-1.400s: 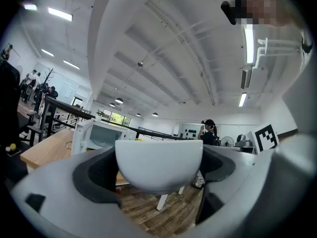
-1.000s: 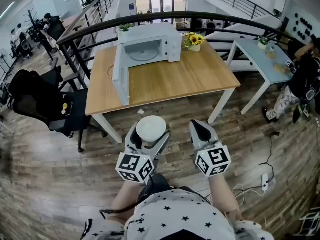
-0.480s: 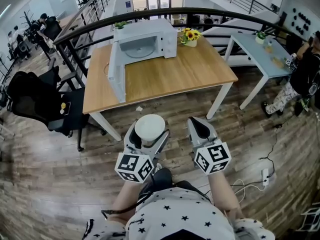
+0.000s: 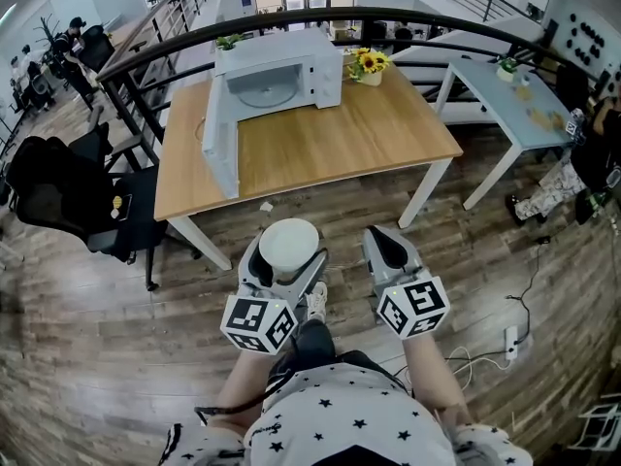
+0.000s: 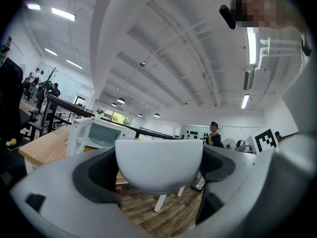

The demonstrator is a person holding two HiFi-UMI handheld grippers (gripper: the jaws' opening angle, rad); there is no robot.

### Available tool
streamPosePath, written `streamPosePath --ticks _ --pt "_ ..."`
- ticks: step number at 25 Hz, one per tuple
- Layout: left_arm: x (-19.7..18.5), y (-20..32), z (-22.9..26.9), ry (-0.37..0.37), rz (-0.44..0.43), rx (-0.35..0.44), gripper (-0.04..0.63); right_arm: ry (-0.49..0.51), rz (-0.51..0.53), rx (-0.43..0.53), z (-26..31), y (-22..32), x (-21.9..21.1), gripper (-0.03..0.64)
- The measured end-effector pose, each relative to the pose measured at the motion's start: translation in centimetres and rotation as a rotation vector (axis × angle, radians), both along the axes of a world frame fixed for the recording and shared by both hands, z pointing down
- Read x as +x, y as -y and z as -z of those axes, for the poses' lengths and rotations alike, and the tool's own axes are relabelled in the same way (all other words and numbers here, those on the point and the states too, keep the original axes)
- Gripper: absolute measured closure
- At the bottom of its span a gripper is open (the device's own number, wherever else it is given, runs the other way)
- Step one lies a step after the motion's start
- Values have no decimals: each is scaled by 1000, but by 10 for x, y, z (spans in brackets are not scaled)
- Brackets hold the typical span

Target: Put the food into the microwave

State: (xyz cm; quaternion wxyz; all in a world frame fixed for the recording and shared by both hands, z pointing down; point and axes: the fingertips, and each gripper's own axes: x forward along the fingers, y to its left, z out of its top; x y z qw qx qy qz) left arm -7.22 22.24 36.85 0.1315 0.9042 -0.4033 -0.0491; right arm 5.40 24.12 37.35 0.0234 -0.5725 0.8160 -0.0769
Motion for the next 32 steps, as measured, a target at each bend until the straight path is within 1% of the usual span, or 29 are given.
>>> streamPosePath --ticks 6,12,21,32 --pt "7 28 -3 0 3 1 118 -6 5 -3 -3 30 7 612" --pt "18 70 -4 -4 1 6 118 -12 4 2 -3 69 21 612" --pt "39 151 2 -4 -11 12 118 -32 2 -3 2 148 42 612" --pt "51 252 10 -11 -12 14 118 -53 17 4 13 248 47 612"
